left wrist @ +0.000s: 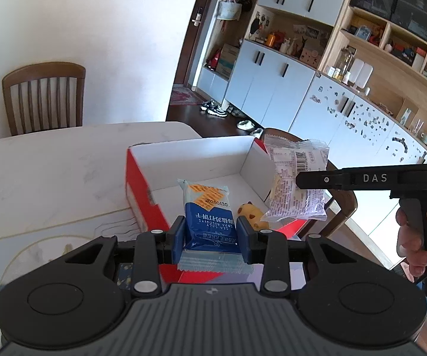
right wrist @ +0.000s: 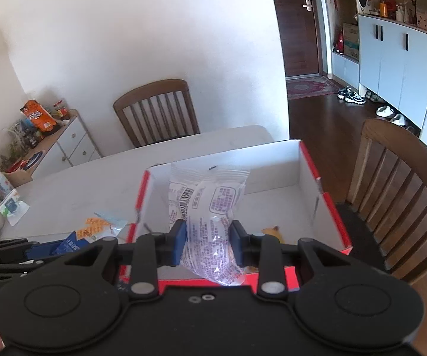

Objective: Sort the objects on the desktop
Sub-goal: 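Lift the bread bag and biscuit packet and carry both over the red box, then lower both grippers into the box and open them, dropping bag and packet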

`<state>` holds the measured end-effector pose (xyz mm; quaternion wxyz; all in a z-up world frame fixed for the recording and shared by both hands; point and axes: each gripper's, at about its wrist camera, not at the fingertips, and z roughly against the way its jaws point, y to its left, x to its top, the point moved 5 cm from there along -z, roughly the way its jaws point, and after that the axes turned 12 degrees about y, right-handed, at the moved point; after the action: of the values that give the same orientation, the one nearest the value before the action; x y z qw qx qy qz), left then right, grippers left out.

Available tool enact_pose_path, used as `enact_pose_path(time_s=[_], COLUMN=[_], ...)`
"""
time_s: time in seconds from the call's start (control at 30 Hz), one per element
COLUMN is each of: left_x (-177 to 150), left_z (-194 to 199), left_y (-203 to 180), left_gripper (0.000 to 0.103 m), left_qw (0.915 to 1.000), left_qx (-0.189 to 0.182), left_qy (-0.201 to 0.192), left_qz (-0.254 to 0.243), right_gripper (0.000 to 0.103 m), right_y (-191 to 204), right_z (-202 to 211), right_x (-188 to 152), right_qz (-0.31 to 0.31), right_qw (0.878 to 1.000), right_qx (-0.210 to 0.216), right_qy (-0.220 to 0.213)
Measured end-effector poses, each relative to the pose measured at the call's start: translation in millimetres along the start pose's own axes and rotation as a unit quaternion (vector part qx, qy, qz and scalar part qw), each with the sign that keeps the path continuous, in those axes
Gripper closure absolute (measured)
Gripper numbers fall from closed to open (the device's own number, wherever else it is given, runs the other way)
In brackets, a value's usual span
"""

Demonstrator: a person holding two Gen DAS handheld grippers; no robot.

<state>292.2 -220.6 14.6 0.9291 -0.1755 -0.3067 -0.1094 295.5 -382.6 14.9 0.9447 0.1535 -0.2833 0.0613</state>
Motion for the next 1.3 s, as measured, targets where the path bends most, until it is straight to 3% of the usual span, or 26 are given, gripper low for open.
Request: enact_pose_path(time_s=[0.33, 0.7, 1.03, 1.3], left_x=[26.4, 46.4, 44.5, 45.6], left_z=[-45.1, -104.6, -148.7, -171.3], left_y=[-21.9, -28.0, -36.9, -35.8], left_gripper=[0.068, 0.068, 0.068, 0.068], left_qw=[0.9994, 0.9968, 0.9913, 0.9871], left_qx=[0.01, 0.026, 0.027, 0.029], left_qy=[0.021, 0.063, 0.116, 0.147], left_qz=[-0.026, -0.043, -0.056, -0.058], right_gripper=[0.072, 0.072, 0.072, 0.072], right_y=[-34.4, -46.9, -55.6, -57.6], right_z=[-19.2, -69.3, -120.4, -148.4], right_x=[17.0, 40.0, 53.0, 65.5], right_qz=[-0.009, -0.003, -0.001, 0.001], right_qw=[1.0, 0.999, 0.995, 0.993], right_qx=[-0.016, -0.033, -0.049, -0.062], right_qy=[0.01, 0.04, 0.088, 0.1])
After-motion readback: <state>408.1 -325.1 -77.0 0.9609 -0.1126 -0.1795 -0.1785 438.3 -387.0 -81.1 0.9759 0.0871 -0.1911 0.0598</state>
